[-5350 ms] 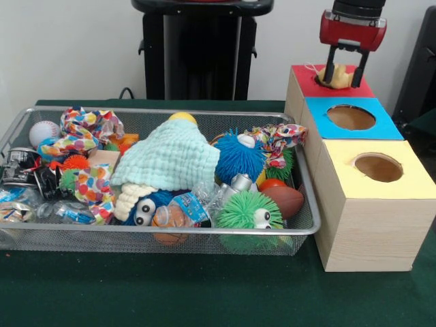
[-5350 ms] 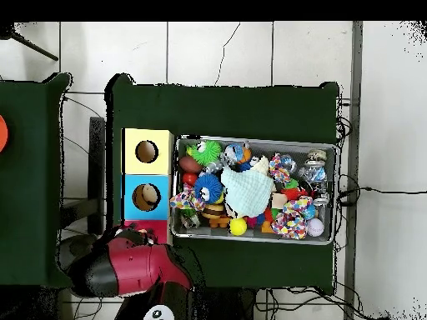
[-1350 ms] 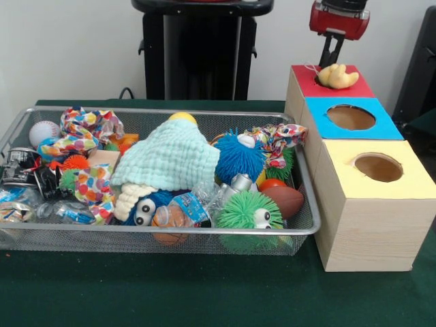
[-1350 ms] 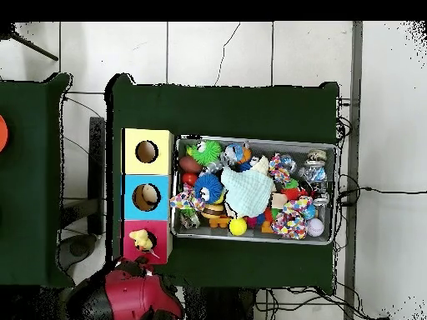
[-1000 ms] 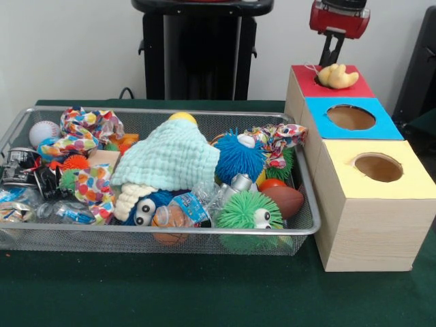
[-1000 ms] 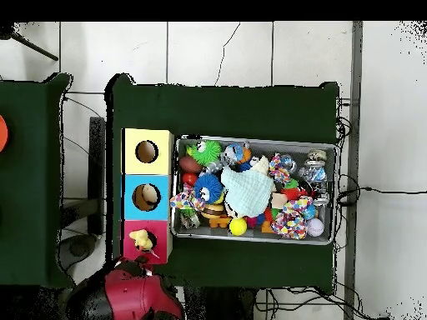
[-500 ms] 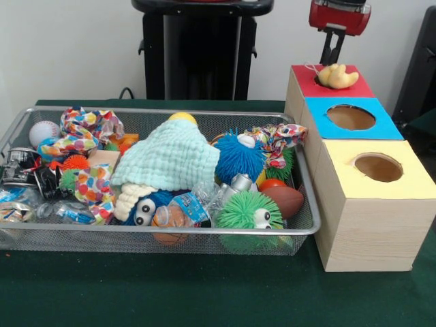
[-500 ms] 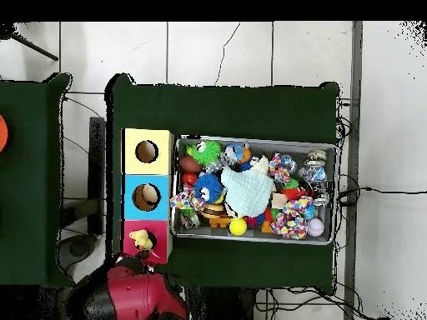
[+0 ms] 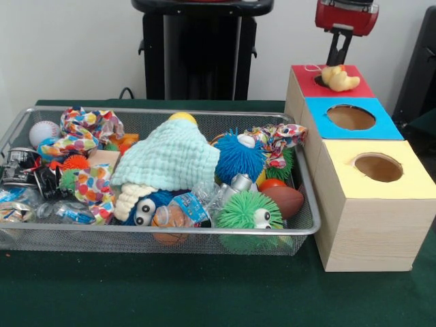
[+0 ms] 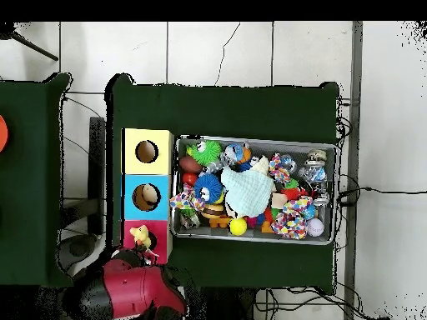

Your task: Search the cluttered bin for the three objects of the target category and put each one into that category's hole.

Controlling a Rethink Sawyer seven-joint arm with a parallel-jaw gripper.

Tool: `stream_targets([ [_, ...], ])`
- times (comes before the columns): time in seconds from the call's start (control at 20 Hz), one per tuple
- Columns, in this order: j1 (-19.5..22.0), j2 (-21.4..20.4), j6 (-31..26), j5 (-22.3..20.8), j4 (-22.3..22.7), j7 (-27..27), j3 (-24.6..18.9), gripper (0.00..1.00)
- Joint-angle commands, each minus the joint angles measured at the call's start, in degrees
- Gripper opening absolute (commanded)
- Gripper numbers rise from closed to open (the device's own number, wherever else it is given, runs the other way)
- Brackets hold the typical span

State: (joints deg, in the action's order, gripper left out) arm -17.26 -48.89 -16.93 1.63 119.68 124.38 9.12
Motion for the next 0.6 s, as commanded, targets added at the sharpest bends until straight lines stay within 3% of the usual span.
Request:
stream_targets([
  [0.05, 1.54, 0.35, -7.96, -1.7, -9.35, 1.15, -2.95, 0.0],
  [0.6, 3.17, -0.34, -13.74, -1.74, -8.41, 0.04, -4.85, 0.0],
])
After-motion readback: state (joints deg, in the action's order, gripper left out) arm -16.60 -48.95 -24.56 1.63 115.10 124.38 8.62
